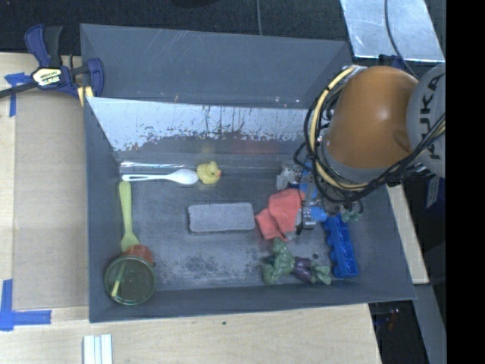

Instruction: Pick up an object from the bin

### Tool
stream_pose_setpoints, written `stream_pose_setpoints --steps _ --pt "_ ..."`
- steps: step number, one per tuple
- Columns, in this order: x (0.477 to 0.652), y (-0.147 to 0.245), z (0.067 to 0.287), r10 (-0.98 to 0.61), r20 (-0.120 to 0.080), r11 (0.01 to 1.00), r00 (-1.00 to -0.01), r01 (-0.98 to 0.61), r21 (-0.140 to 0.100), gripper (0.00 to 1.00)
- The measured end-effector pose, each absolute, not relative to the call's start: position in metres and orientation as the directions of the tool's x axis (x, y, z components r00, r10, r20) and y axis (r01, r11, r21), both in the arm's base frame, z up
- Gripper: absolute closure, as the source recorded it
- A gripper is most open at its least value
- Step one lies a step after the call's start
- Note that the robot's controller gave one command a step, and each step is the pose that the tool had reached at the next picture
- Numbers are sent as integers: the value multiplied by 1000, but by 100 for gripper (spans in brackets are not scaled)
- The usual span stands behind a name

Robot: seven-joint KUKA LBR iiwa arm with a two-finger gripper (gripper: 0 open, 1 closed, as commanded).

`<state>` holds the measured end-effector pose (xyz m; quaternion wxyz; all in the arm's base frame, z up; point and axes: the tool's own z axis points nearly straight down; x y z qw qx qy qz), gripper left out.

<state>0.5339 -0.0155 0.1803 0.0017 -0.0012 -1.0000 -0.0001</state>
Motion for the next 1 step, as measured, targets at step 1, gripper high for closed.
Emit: stream_pose_setpoints --steps 1 --pt "536 -16 183 2 -3 1000 -1000 2 0 0"
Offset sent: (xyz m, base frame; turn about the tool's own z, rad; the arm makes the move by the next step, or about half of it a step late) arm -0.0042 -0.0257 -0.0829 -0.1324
